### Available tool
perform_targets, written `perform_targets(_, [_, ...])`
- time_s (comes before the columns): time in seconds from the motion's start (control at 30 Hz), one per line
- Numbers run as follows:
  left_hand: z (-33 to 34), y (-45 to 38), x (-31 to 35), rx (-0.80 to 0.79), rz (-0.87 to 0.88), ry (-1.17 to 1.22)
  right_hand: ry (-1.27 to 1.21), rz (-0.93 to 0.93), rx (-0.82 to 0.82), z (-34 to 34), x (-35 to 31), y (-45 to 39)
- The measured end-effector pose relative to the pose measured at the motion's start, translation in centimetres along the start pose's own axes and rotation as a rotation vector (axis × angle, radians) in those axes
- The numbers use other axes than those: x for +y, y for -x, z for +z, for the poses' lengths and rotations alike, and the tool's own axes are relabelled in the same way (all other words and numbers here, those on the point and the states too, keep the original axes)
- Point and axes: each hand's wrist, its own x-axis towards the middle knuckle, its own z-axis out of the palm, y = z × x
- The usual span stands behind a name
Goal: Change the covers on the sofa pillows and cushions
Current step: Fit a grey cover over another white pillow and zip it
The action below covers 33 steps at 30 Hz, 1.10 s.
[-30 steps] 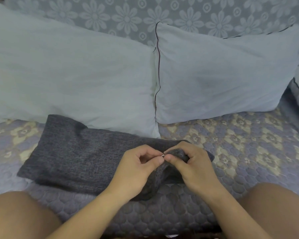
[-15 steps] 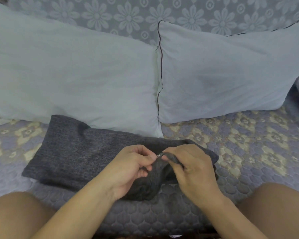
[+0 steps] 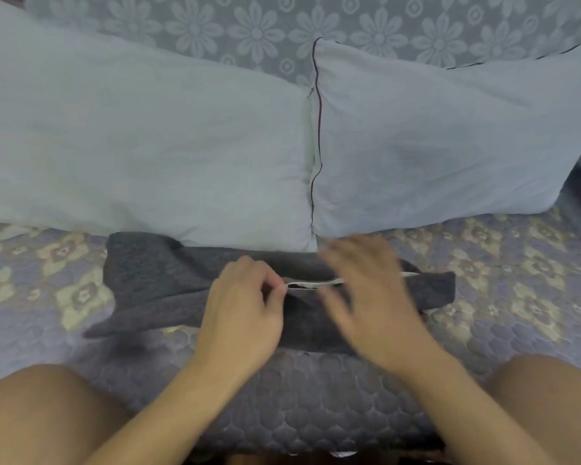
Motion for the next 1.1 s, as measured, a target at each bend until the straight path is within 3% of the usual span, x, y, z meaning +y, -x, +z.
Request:
perform_targets(0.07, [0.3,0.6,-0.3,-0.012,0.072,-0.059,-0.003,-0.148,-0.105,2.8,-1.2,0.9])
perform_targets(0.23, [-1.0,0.1,-1.3,-0.026,-0.122,-0.016,0.018,-0.188,0.097,2.7,0.8,0.1])
perform_targets(0.37, [-5.3,-2.9,-5.3,0.179,-0.267,-0.158,0.069,0.052,0.303,-0.3,4.5,-0.8])
perform_targets(0.43, [-6.4,-3.8,-6.5,0.249,-0.320,-0.110,0.101,0.092,0.395,-1.5,5.9,-1.6])
perform_targets(0.53, [-5.7,-4.0,-6.4,0.303,-0.296,-0.037,0.070,0.091,0.437,-2.5,5.6,-3.0])
perform_targets(0.7, [-5.8,-3.9,-6.4,0.423,-0.257,0.188,0.048,0.127,0.364,-3.1,6.2,-2.7])
perform_targets(0.8, [-6.4,-3.8,-6.7,0.349,-0.268,0.235,0.145,0.007,0.459,-3.8,5.4,-1.5])
perform_targets(0.87, [-7.6,-3.8,-7.0,0.294,-0.202,0.227,0.185,-0.084,0.438,-3.7,4.4,-0.7])
perform_targets(0.93, [-9.6,-3.9,-7.8,0.231,-0.123,0.189,0.224,-0.165,0.178,-3.2,3.5,0.3])
perform_targets(0.97, [-10.5,-3.9,-8.6,0.142,-0.088,0.141,0.259,-0.182,-0.102,-2.6,3.7,1.0])
perform_targets(1.03, [-10.5,-3.2,-10.3,-0.101,-0.043,0.009,0.345,-0.064,-0.825,-2.1,3.5,2.3])
perform_targets(1.07, [-9.5,-2.5,-10.9,-0.182,-0.041,-0.037,0.362,0.007,-1.092,-1.8,3.3,2.9])
perform_targets(1.1, [-8.1,-1.6,-11.5,-0.219,-0.056,-0.050,0.353,0.031,-1.204,-1.7,2.7,3.0])
